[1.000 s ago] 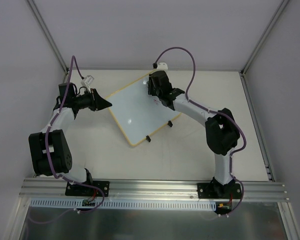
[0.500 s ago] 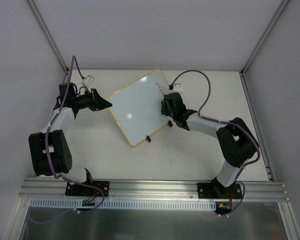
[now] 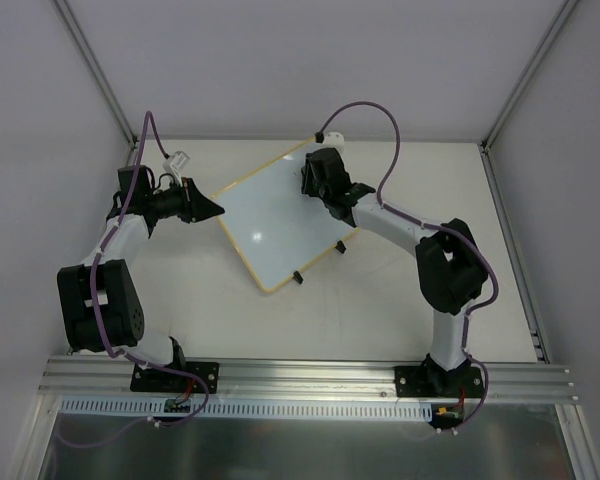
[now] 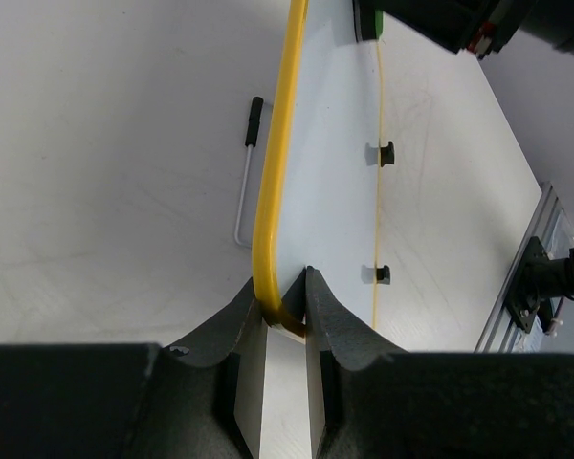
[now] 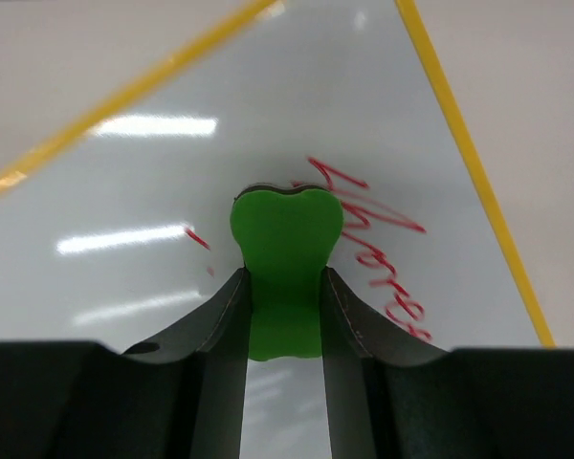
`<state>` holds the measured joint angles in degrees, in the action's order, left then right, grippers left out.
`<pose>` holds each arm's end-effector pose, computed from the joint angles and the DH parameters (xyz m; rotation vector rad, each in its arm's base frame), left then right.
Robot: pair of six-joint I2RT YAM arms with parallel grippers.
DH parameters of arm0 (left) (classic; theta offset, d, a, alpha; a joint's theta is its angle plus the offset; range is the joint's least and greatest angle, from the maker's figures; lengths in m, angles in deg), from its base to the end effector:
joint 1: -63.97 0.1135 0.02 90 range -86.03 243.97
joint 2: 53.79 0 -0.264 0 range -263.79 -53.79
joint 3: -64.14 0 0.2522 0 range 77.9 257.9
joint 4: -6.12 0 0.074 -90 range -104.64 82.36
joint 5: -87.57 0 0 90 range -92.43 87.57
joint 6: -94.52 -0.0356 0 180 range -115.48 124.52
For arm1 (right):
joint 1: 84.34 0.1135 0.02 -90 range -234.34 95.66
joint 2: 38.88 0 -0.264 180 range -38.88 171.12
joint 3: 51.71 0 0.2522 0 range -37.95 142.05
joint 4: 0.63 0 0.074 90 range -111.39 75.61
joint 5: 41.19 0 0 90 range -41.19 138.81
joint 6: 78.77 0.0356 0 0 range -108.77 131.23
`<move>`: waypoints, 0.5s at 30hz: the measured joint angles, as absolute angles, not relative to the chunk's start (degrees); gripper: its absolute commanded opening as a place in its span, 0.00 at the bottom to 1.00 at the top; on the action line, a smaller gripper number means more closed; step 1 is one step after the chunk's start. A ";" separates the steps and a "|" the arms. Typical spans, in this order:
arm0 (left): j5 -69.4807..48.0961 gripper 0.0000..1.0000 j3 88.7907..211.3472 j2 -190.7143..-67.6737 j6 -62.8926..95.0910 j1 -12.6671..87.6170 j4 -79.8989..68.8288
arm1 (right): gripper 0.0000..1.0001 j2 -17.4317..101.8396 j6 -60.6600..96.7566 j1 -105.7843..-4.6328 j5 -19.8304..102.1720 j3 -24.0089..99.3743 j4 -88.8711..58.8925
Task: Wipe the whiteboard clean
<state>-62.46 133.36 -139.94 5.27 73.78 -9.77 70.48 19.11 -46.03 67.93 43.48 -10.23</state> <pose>0.3212 0.0242 0.2537 0.4168 1.9283 -1.0027 0.3608 0.2702 0.2574 -0.3058 1.9428 0.1973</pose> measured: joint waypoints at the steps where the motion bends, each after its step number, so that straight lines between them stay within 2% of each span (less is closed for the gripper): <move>1: -62.46 0.00 133.36 -139.94 5.14 73.78 -9.86 | 0.00 71.77 19.07 -45.86 67.79 46.27 -10.30; 8: -62.09 0.00 133.36 -139.92 4.92 73.78 -10.78 | 0.01 78.86 16.67 -43.26 67.64 60.46 -12.24; 15: -61.96 0.00 133.36 -139.92 4.57 73.78 -11.12 | 0.00 79.49 16.40 -42.01 68.91 61.92 -12.31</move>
